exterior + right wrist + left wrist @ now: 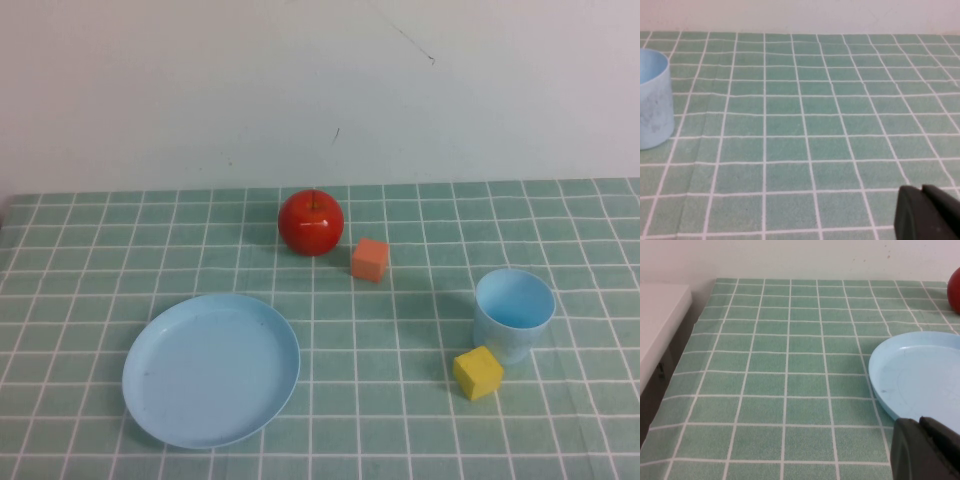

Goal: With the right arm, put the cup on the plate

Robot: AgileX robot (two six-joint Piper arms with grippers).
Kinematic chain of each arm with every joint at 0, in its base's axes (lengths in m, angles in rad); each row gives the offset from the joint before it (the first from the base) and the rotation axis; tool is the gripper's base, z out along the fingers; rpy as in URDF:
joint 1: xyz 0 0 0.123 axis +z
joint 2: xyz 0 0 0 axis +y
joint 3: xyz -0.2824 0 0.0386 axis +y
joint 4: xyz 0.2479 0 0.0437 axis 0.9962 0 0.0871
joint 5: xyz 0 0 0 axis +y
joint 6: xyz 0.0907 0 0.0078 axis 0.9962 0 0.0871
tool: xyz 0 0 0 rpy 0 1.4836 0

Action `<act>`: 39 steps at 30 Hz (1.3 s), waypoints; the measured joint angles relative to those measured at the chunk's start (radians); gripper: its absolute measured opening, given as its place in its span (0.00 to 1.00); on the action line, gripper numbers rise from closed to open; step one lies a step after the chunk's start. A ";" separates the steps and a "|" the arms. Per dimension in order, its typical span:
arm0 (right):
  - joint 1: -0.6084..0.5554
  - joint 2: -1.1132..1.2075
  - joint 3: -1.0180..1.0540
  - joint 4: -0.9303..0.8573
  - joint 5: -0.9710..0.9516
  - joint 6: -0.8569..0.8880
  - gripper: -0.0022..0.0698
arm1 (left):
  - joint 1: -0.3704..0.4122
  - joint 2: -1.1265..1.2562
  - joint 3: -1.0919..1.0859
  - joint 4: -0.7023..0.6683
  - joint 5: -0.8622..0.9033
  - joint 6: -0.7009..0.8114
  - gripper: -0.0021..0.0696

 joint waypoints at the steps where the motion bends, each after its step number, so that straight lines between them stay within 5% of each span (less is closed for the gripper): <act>1: 0.000 0.000 0.000 -0.015 0.000 0.000 0.03 | 0.000 0.000 0.000 0.000 0.000 0.000 0.02; 7: 0.000 0.000 0.001 -0.069 -0.124 0.000 0.03 | 0.000 0.000 0.000 0.000 0.000 0.000 0.03; 16: 0.000 0.000 0.001 -0.309 -0.650 -0.114 0.03 | 0.000 0.000 0.000 0.000 0.000 0.000 0.03; 27: 0.000 0.000 0.001 -0.239 -1.095 -0.164 0.03 | 0.000 0.000 0.000 0.000 0.000 0.000 0.03; 31: 0.000 0.000 -0.027 -0.072 -1.023 -0.174 0.03 | 0.000 0.000 0.000 0.000 0.000 0.000 0.03; 39: 0.000 0.043 -0.426 0.006 -0.343 -0.165 0.03 | 0.000 0.000 0.000 0.000 0.000 0.000 0.03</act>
